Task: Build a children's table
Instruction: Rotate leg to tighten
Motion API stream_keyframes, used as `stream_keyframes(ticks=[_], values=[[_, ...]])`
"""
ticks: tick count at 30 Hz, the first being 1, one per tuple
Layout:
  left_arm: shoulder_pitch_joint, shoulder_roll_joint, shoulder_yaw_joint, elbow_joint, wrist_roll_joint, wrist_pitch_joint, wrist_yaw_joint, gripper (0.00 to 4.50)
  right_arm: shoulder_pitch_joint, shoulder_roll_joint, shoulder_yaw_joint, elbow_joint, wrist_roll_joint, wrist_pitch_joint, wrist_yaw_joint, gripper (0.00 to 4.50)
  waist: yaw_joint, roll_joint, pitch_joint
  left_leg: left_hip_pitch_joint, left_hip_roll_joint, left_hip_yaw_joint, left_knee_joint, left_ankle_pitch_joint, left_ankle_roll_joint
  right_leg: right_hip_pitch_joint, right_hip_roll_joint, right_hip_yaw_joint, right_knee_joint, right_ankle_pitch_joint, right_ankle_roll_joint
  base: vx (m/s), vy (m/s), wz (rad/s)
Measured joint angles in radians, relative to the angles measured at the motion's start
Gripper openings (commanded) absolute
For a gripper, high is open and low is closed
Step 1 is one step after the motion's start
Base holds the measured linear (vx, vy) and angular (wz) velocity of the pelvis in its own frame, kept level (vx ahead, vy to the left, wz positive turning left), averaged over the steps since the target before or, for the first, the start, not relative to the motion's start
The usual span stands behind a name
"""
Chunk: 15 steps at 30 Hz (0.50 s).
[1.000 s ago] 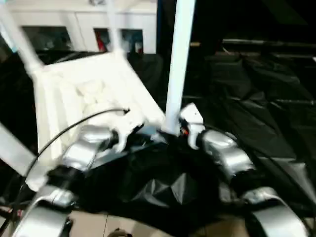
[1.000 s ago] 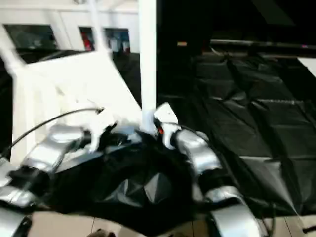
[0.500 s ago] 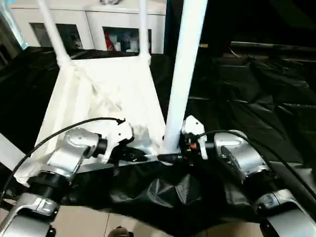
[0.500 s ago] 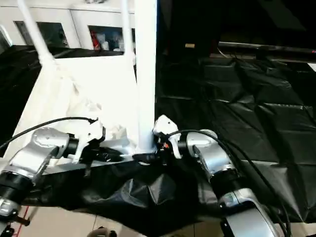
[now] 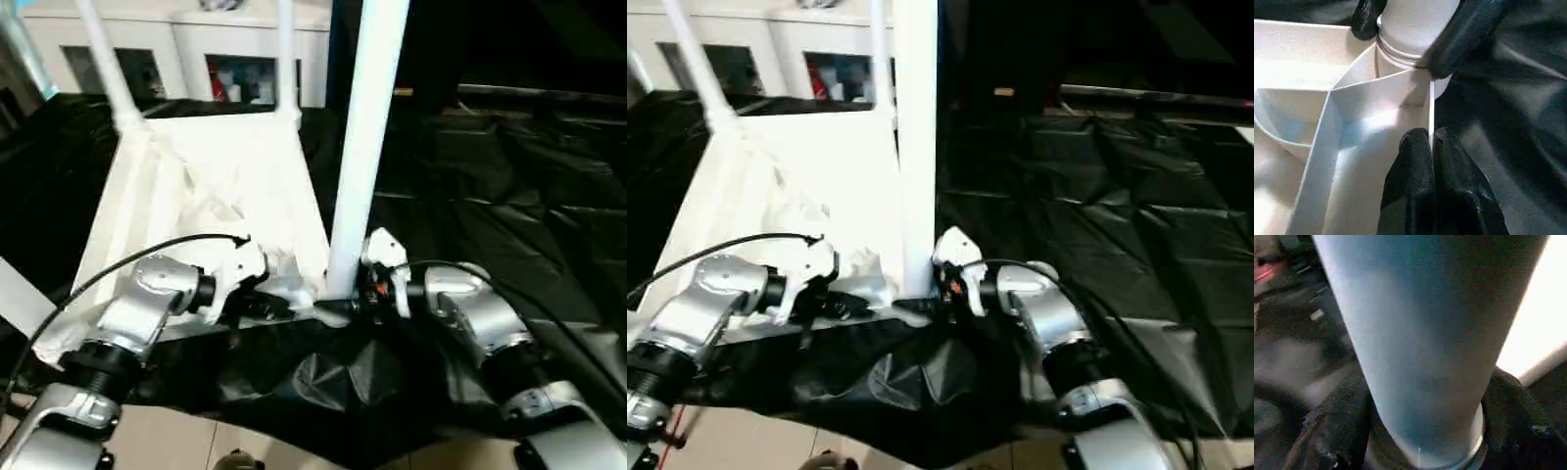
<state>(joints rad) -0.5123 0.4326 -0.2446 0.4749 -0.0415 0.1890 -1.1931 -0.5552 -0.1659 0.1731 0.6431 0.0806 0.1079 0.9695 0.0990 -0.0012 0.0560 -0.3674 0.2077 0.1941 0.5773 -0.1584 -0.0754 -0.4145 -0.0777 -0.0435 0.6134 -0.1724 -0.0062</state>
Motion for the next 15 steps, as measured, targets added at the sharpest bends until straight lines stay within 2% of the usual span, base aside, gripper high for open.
stream_keyframes(ticks=[3, 7, 10, 11, 13, 15], values=[[-0.056, -0.071, 0.02, 0.063, 0.037, 0.035, 0.145, 0.0, -0.046, 0.093, -0.076, 0.088, -0.006, 0.001, -0.271, 2.64, -0.018, 0.0, 0.0, 0.0, 0.0, 0.0, 0.0, 0.0, 0.0, -0.002, 0.0, 0.0, 0.0, 0.003, -0.001, 0.0, 0.0, 0.0], [-0.11, -0.151, 0.026, 0.124, 0.063, 0.072, 0.29, 0.0, -0.097, 0.166, -0.136, 0.165, -0.012, -0.002, -0.523, 2.64, -0.023, 0.001, 0.0, 0.0, -0.001, -0.001, -0.001, 0.0, -0.001, -0.002, 0.0, 0.0, 0.0, 0.003, -0.001, 0.0, 0.0, 0.0], [-0.121, -0.177, 0.027, 0.137, 0.072, 0.072, 0.334, 0.0, -0.111, 0.179, -0.14, 0.183, -0.026, -0.015, -0.597, 2.64, -0.018, 0.003, -0.002, 0.0, -0.001, -0.001, -0.002, 0.0, -0.001, -0.002, 0.0, 0.0, -0.001, 0.003, -0.002, 0.0, 0.0, 0.0], [-0.122, -0.179, 0.028, 0.137, 0.074, 0.072, 0.335, 0.0, -0.111, 0.18, -0.14, 0.185, -0.034, -0.023, -0.598, 2.99, -0.017, 0.004, -0.002, 0.0, -0.001, -0.001, -0.002, 0.0, 0.0, -0.002, 0.0, 0.0, -0.001, 0.003, -0.002, 0.0, 0.0, 0.0], [-0.122, -0.181, 0.03, 0.136, 0.075, 0.072, 0.335, 0.0, -0.111, 0.18, -0.143, 0.185, -0.036, -0.03, -0.597, 3.36, -0.013, 0.005, -0.002, -0.001, -0.001, 0.0, -0.003, 0.0, 0.0, -0.002, 0.0, 0.0, -0.002, 0.003, -0.001, 0.0, 0.0, 0.0], [-0.123, -0.181, 0.031, 0.135, 0.076, 0.072, 0.33, 0.0, -0.11, 0.18, -0.143, 0.185, -0.036, -0.034, -0.584, 3.43, -0.012, 0.005, -0.002, -0.001, -0.001, 0.0, -0.003, 0.0, 0.0, -0.002, 0.0, 0.0, -0.003, 0.003, -0.001, 0.0, 0.0, 0.0]])
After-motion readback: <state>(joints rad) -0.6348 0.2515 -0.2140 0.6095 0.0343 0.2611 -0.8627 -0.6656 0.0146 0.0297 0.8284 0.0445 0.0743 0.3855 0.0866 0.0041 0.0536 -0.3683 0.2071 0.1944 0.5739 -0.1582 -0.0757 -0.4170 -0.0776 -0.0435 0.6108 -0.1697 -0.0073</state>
